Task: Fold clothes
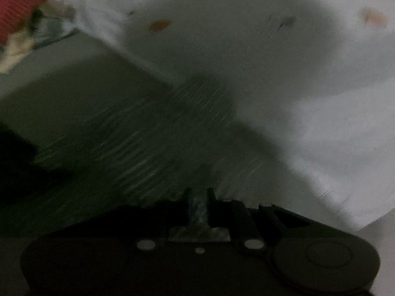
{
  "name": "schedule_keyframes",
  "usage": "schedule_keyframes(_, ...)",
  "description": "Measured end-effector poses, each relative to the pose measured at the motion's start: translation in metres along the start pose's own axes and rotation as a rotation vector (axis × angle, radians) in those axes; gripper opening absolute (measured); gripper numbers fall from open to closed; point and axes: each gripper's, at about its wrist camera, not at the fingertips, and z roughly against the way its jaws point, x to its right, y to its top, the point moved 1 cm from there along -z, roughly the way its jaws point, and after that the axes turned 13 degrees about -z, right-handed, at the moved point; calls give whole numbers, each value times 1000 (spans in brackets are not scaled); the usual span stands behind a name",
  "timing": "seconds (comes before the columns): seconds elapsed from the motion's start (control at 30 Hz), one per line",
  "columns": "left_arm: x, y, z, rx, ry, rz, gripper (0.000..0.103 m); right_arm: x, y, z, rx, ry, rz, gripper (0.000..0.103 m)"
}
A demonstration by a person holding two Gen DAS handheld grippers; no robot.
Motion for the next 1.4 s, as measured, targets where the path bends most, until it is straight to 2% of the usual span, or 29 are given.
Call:
schedule_keyframes(0.03, 0, 0, 0, -1, 1, -2, 87, 1, -8, -1, -44, 34, -18, 9)
schedule_keyframes(0.13, 1, 1, 0, -1, 1, -7, 87, 9, -17, -31, -108, -25, -32, 9)
schedule_keyframes(0.23, 0, 1, -1, -6, 1, -15, 87, 32, 4, -49, -25, -130, -116, 10)
schedule_keyframes(0.3, 0, 2, 0, -8, 5, -13, 87, 55, 26, -49, 78, -212, -247, 15)
schedule_keyframes(0.33, -1, 3, 0, -9, 8, -11, 87, 63, 33, -44, 120, -256, -285, 25)
schedule_keyframes(0.4, -2, 4, 2, -7, 20, -6, 87, 76, 43, -30, 193, -315, -333, 30)
schedule_keyframes(0.47, -6, 5, 3, -4, 28, 8, 87, 81, 36, -14, 193, -296, -347, 36)
schedule_keyframes(0.6, -11, 6, 2, -2, 36, 27, 87, 71, -8, 11, 39, -143, -362, 36)
schedule_keyframes(0.7, -12, 5, 1, -8, 36, 30, 87, 50, -38, 21, -83, -52, -306, 32)
schedule_keyframes(0.77, -12, 5, 0, -12, 33, 29, 87, 34, -52, 19, -155, 22, -258, 27)
schedule_keyframes(0.83, -12, 7, 1, -9, 34, 23, 87, 20, -55, 11, -182, 57, -209, 25)
schedule_keyframes(0.9, -12, 10, 2, -6, 35, 16, 87, 13, -42, -3, -144, 35, -157, 25)
schedule_keyframes(1.0, -12, 13, 4, -1, 36, 7, 87, 22, -5, -26, -4, -80, -164, 26)
schedule_keyframes(1.1, -15, 15, 11, 11, 51, 13, 87, 48, 27, -34, 102, -201, -313, 33)
schedule_keyframes(1.17, -17, 14, 17, 14, 58, 18, 87, 63, 34, -25, 140, -227, -399, 38)
schedule_keyframes(1.27, -22, 9, 27, 11, 53, 30, 87, 70, 12, -2, 117, -218, -418, 47)
schedule_keyframes(1.4, -25, -5, 35, -35, -10, 61, 87, 53, -37, 11, 16, -240, -299, 51)
